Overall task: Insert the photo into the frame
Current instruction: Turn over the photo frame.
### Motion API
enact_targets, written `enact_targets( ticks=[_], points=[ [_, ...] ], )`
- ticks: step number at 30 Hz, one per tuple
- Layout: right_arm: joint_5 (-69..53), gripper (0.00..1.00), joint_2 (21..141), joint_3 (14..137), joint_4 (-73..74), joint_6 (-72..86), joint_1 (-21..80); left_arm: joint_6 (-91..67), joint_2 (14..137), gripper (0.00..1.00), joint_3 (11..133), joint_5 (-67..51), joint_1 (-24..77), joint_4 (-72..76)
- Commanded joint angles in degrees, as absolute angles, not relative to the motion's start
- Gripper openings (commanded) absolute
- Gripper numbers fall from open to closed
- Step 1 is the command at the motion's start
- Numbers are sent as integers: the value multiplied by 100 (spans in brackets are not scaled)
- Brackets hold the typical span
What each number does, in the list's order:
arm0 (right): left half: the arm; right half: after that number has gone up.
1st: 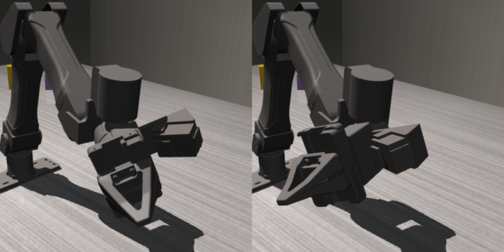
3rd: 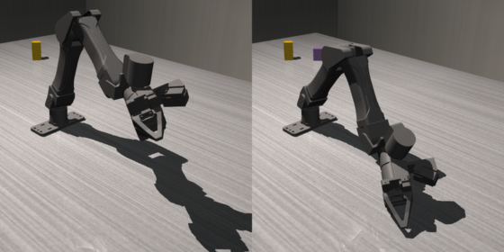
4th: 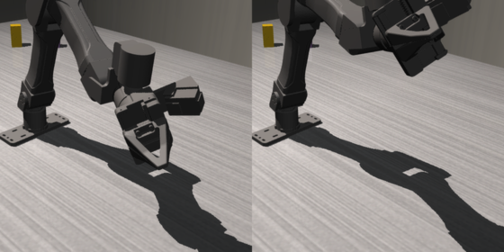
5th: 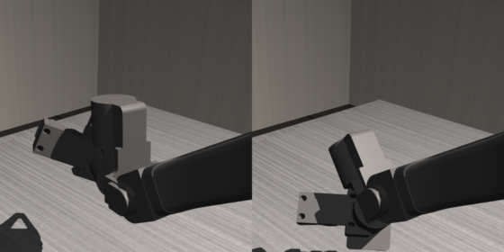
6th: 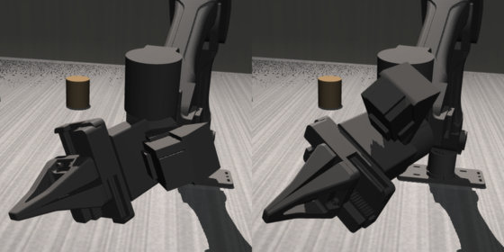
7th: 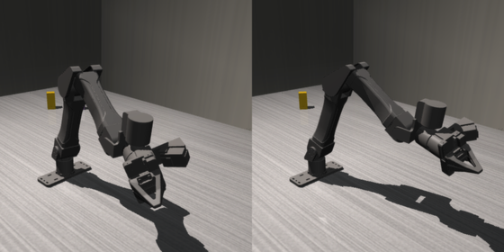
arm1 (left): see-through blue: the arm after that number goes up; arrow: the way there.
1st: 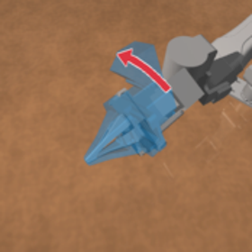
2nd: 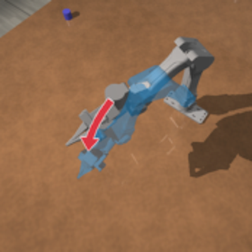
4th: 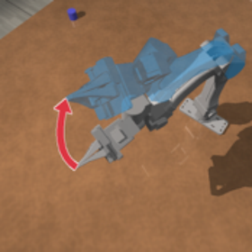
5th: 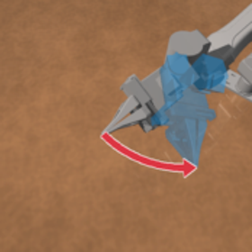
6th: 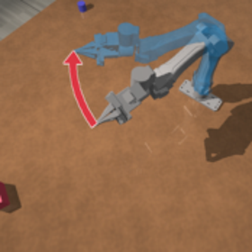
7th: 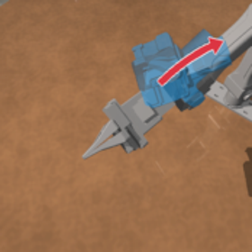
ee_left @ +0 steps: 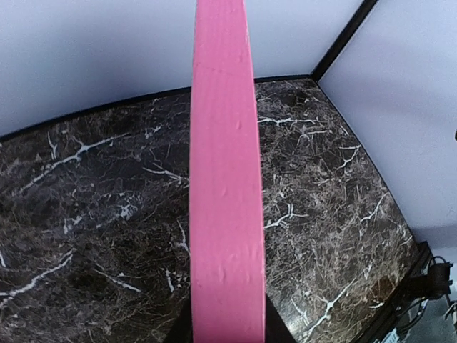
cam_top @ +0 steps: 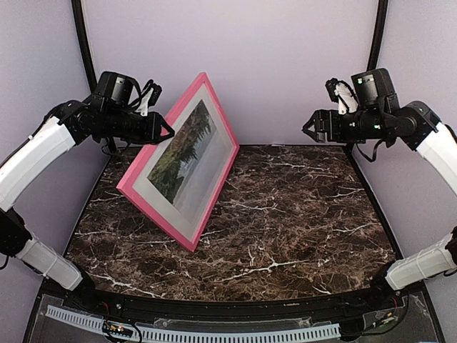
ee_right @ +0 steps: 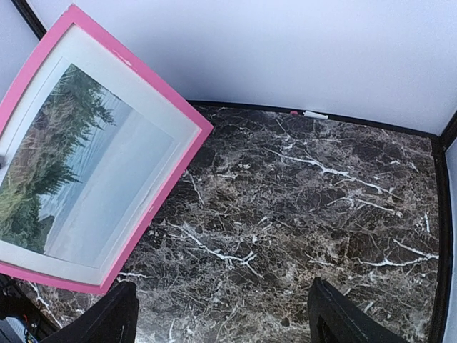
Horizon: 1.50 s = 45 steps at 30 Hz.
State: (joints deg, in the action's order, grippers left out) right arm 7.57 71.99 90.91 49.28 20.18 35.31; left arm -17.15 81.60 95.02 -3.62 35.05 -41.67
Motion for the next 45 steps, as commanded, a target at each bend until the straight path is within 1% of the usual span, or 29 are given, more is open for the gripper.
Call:
enact_targets(
  ticks=[1, 3, 6, 12, 20, 25, 27, 31, 32, 33, 34, 35, 37, 41, 45],
  points=[
    [800, 83, 7140, 8808, 4712, 1989, 3478, -3169, 7587, 0, 8665, -1804, 2924, -2099],
    [772, 83, 7115, 8672, 4671, 2004, 3471, -3613, 7459, 0, 8100, -2020, 2729, -1524],
    [717, 83, 7086, 8437, 4587, 2038, 3458, -4136, 7193, 0, 7249, -2046, 2551, -683],
    [370, 83, 7041, 7820, 4222, 2189, 3454, -5028, 6612, 0, 5764, -1514, 2463, 479],
    [18, 83, 7060, 7189, 3781, 2352, 3455, -5902, 6041, 2, 4093, -1052, 2467, 1334],
    [-342, 83, 7172, 6964, 3577, 2477, 3458, -6275, 5972, 7, 3219, -1083, 2470, 1748],
    [-428, 82, 7223, 6889, 3518, 2524, 3469, -6406, 5988, 10, 2955, -1121, 2470, 1931],
    [-537, 82, 7299, 6660, 3362, 2649, 3535, -6581, 6013, 22, 2535, -1178, 2496, 2225],
    [-558, 82, 7322, 6579, 3314, 2680, 3555, -6620, 6012, 29, 2420, -1180, 2540, 2255],
    [-588, 82, 7341, 6503, 3268, 2715, 3578, -6632, 6012, 32, 2375, -1170, 2575, 2284],
    [-607, 83, 7366, 6417, 3218, 2755, 3599, -6639, 6012, 38, 2305, -1130, 2674, 2289],
    [-622, 83, 7384, 6333, 3172, 2782, 3623, -6637, 6023, 41, 2278, -1101, 2734, 2293],
    [-668, 83, 7435, 6193, 3088, 2824, 3661, -6660, 6089, 50, 2208, -967, 3067, 2305],
    [-736, 83, 7478, 5983, 2959, 2822, 3699, -6825, 6426, 57, 2071, -875, 3575, 2512],
    [-723, 83, 7530, 5917, 2926, 2760, 3700, -7067, 6913, 60, 1934, -819, 4078, 2971]
  ],
)
